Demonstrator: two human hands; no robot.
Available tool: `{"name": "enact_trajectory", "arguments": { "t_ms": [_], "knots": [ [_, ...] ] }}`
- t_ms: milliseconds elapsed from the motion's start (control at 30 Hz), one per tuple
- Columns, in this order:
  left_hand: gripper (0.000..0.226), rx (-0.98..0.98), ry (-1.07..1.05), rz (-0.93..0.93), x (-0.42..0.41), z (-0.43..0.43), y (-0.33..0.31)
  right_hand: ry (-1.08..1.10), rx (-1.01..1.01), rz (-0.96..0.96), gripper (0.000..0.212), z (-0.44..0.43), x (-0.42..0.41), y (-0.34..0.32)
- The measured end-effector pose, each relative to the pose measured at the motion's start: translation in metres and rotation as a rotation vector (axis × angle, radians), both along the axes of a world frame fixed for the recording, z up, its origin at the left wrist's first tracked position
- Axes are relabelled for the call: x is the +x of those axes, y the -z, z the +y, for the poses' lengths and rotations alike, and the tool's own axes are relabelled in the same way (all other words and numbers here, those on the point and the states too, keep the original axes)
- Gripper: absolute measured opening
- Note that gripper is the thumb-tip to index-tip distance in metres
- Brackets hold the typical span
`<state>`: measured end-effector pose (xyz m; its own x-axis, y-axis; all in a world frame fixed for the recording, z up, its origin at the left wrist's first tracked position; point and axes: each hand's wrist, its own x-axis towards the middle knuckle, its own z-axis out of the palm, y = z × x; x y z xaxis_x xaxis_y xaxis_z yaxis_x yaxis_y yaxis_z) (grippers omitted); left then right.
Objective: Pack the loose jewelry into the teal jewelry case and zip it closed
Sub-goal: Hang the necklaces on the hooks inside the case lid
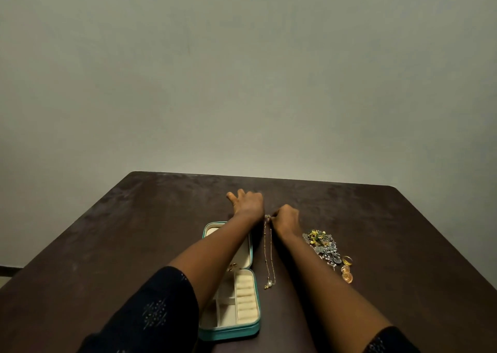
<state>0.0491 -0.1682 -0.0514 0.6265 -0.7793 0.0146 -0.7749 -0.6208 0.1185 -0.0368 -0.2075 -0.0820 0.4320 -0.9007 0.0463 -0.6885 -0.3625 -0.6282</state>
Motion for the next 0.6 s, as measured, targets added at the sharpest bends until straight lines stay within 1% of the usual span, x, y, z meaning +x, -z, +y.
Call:
{"name": "enact_trajectory", "arguments": {
  "t_ms": [67, 167, 267, 367, 467, 500, 533, 600],
  "knots": [
    [0.033, -0.003, -0.009, 0.023, 0.0, -0.004, 0.003, 0.019, -0.016, 0.01, 0.017, -0.001, 0.003, 0.001],
    [0.032, -0.015, -0.018, 0.041, 0.001, -0.008, 0.005, 0.039, -0.026, 0.006, 0.017, -0.003, 0.005, 0.002],
    [0.035, -0.014, 0.003, 0.046, -0.001, -0.009, 0.004, 0.013, -0.031, 0.043, 0.019, -0.003, 0.005, 0.0],
    [0.032, 0.0, 0.025, 0.059, -0.001, -0.012, 0.005, -0.025, -0.008, 0.059, 0.025, -0.003, 0.002, -0.004],
    [0.04, 0.041, 0.051, 0.093, -0.002, -0.011, 0.001, -0.047, 0.098, -0.016, 0.028, -0.012, 0.0, -0.007],
    [0.041, 0.051, 0.062, 0.112, -0.003, -0.009, -0.002, -0.061, 0.139, -0.058, 0.032, -0.014, -0.002, -0.009],
    [0.037, 0.042, 0.076, 0.133, -0.004, -0.007, -0.006, -0.074, 0.185, -0.118, 0.036, -0.016, -0.002, -0.01],
    [0.019, -0.036, 0.118, 0.221, -0.005, -0.002, -0.013, -0.076, 0.317, -0.323, 0.037, -0.016, -0.008, -0.014]
  ]
}}
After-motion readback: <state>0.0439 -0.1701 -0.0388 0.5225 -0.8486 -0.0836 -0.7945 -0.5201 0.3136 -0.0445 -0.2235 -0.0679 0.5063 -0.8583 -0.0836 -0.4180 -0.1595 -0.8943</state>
